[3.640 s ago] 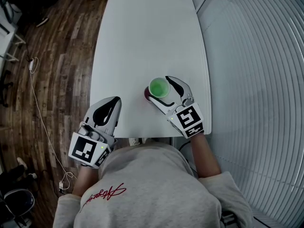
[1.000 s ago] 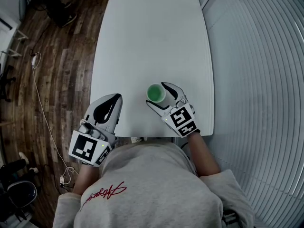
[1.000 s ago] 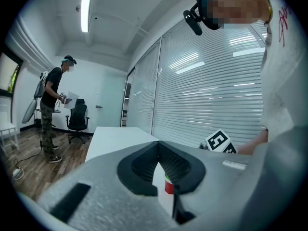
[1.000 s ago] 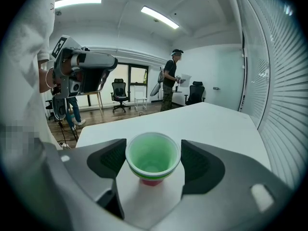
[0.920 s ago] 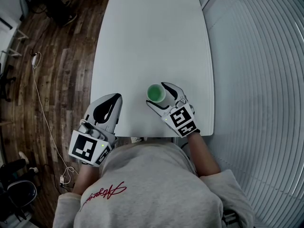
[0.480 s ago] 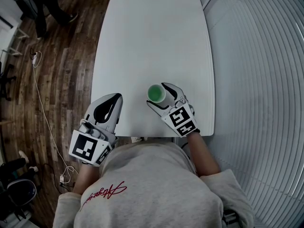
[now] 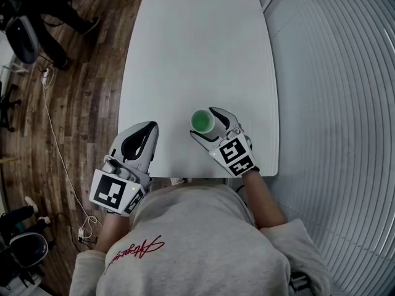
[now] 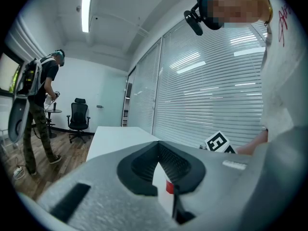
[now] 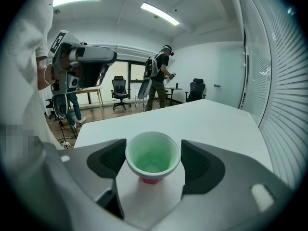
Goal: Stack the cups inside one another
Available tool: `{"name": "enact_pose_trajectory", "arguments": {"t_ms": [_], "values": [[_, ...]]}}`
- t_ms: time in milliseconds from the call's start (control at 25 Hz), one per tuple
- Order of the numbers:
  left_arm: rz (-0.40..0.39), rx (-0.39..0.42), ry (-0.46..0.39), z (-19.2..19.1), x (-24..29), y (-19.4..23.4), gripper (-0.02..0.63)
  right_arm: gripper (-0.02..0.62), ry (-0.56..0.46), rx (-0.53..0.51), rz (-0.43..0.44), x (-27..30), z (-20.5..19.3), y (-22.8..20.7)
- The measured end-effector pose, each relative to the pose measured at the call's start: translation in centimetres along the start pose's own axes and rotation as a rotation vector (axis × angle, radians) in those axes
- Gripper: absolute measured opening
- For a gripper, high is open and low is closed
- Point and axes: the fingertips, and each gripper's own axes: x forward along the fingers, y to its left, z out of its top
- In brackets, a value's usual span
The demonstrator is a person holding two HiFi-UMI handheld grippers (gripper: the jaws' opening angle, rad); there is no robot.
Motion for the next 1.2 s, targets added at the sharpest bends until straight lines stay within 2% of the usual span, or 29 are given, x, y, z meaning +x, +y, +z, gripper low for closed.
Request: {"name": "enact_pose_trajectory", "arguments": {"t_ms": [600,800,1200], "values": [[-0.021,0.006,0.002,0.2,1.3,-0.3,-0.005,0.374,-0.013,0.023,0.010,-0.4,0.5,-0.6],[-0.030,0.009,-0.001,0.2,1.1,0.0,-0.005,0.379,-0.074,0.084,0.003,-1.2,2.2,-0.7],[-0.045,0.011,-0.012,0.0,1.5,-0.1,-0.005,0.358,-0.219,0.116,-0.047,-4.3,6.6,-1.5]]}}
